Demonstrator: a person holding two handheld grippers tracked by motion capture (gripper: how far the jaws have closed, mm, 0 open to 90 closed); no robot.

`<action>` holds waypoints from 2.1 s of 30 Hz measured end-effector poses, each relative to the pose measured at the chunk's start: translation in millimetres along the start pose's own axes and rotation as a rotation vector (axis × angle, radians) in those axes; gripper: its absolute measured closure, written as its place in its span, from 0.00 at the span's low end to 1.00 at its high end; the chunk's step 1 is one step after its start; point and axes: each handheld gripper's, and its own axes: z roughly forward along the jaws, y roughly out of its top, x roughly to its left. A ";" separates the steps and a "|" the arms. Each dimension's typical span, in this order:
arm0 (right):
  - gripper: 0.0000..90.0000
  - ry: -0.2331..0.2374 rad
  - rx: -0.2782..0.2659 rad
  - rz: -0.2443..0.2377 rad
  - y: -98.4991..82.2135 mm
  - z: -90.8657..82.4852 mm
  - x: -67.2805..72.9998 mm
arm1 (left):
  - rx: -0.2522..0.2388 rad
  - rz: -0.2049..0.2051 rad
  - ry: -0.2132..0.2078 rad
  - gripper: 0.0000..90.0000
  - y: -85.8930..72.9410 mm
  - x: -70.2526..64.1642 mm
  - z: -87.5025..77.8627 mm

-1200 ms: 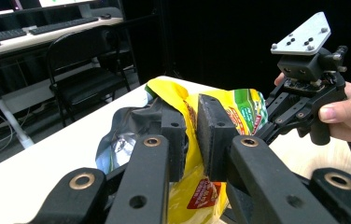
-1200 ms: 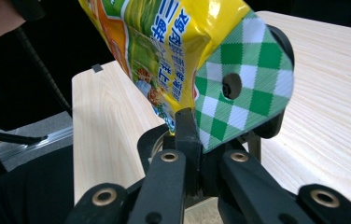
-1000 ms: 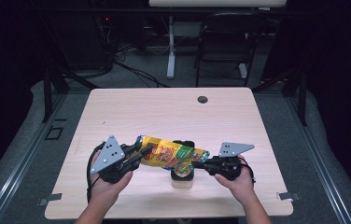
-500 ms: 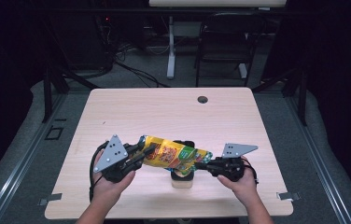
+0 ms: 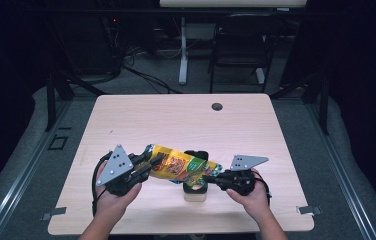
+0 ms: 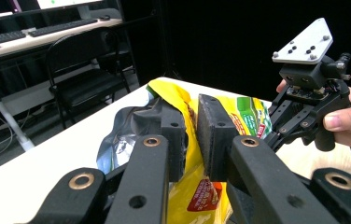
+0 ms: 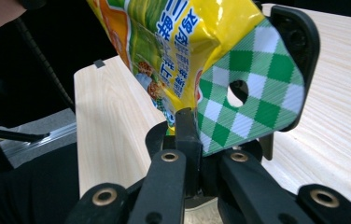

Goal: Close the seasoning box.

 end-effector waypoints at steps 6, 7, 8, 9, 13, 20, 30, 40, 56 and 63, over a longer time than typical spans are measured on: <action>0.99 -0.011 -0.010 0.004 1.2 -3.5 -2.1 | 0.004 -0.008 0.000 0.90 -2.5 0.9 1.7; 0.99 -0.007 -0.010 0.006 1.3 -4.5 -2.3 | 0.004 -0.009 -0.004 0.90 -3.1 1.1 2.5; 0.99 -0.006 -0.007 0.001 1.4 -7.0 -3.0 | 0.001 -0.013 -0.005 0.90 -3.5 0.8 3.3; 0.99 -0.006 -0.016 0.007 1.3 -7.7 -2.9 | 0.006 -0.010 -0.004 0.90 -3.6 0.9 3.6; 0.99 -0.019 -0.022 0.006 1.7 -12.7 -3.5 | 0.005 -0.021 -0.010 0.90 -4.9 1.5 6.5; 0.99 -0.030 -0.035 0.007 2.5 -14.7 -3.9 | 0.009 -0.016 -0.010 0.90 -5.1 2.3 7.2; 0.99 -0.034 -0.042 0.003 5.4 -11.0 -2.4 | 0.011 -0.034 0.007 0.89 -12.5 4.4 1.9; 0.99 -0.027 -0.054 -0.002 9.4 -7.0 0.5 | 0.024 -0.050 0.016 0.88 -19.4 8.8 -3.9; 0.99 -0.016 -0.073 0.005 10.1 -6.2 0.8 | 0.035 -0.059 0.022 0.86 -27.5 10.8 -7.2; 0.96 -0.003 -0.073 0.015 6.6 -3.5 -0.7 | 0.044 -0.059 0.022 0.86 -32.0 11.1 -8.3</action>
